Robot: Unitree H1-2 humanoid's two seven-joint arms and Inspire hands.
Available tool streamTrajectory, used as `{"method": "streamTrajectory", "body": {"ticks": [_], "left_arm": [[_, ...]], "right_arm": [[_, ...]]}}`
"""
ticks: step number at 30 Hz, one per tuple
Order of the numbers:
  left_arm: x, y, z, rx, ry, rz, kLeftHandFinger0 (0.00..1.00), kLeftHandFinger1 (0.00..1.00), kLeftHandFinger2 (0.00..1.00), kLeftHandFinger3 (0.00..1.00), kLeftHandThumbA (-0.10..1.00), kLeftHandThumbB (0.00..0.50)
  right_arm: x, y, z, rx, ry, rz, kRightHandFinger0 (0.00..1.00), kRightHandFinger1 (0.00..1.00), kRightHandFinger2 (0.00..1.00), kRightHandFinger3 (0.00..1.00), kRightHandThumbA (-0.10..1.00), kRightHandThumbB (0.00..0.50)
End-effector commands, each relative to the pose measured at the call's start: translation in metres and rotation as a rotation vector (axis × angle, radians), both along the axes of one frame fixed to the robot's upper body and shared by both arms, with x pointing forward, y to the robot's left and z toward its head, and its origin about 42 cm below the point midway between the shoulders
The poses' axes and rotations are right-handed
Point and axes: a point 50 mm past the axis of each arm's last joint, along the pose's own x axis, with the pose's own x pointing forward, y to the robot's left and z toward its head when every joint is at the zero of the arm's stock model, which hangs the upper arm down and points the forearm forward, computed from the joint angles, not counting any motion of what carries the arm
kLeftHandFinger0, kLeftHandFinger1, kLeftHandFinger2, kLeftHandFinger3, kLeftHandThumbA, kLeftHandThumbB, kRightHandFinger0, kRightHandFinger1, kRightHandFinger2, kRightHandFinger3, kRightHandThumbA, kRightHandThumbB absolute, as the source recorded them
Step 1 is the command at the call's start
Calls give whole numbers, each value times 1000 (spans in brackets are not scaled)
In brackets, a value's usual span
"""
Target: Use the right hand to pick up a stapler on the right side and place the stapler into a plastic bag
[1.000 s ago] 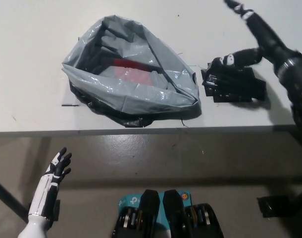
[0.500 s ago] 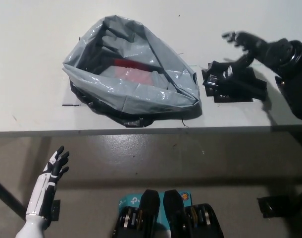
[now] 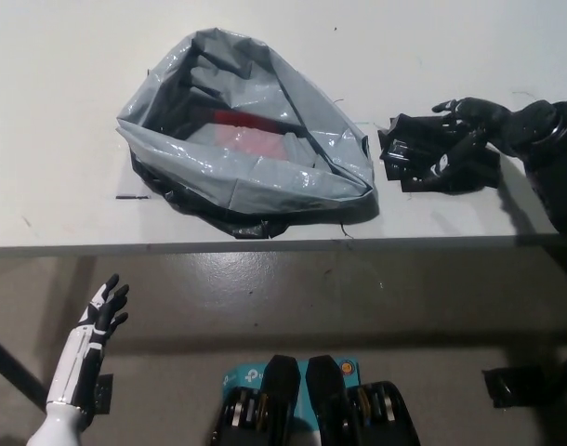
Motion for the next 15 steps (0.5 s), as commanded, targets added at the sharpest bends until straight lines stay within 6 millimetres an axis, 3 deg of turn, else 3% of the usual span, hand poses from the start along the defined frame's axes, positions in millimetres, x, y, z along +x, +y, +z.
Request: {"method": "streamTrajectory", "body": {"ticks": [1, 7, 9, 10, 11, 13, 14, 15], "left_arm": [[-1, 5, 9, 19, -46, -25, 1000, 1000, 1000, 1000, 1000, 4], [-1, 4, 10, 22, -42, -24, 1000, 1000, 1000, 1000, 1000, 0], [0, 4, 11, 25, -42, -29, 1000, 1000, 1000, 1000, 1000, 0], [1, 4, 11, 26, -42, -30, 1000, 1000, 1000, 1000, 1000, 0], [2, 4, 11, 27, -43, -30, 1000, 1000, 1000, 1000, 1000, 0], [3, 4, 10, 24, -44, -35, 1000, 1000, 1000, 1000, 1000, 0], [4, 5, 11, 21, -50, -38, 1000, 1000, 1000, 1000, 1000, 0], [4, 5, 11, 22, -48, -38, 1000, 1000, 1000, 1000, 1000, 0]], "right_arm": [[8, 8, 28, 32, -82, 50, 1000, 1000, 1000, 1000, 984, 377], [9, 8, 28, -13, -140, 80, 1000, 1000, 1000, 1000, 1000, 343], [10, 7, 27, -19, -213, 17, 1000, 1000, 1000, 1000, 907, 361], [10, 6, 26, 11, -240, -12, 883, 785, 777, 980, 809, 362], [10, 5, 24, 39, -260, -36, 552, 581, 677, 822, 774, 366], [10, 4, 21, 38, -332, -70, 359, 570, 659, 501, 748, 414], [9, 5, 20, 44, -373, -87, 125, 372, 534, 364, 713, 423], [9, 5, 18, 43, -396, -100, 106, 450, 656, 451, 716, 424]]}}
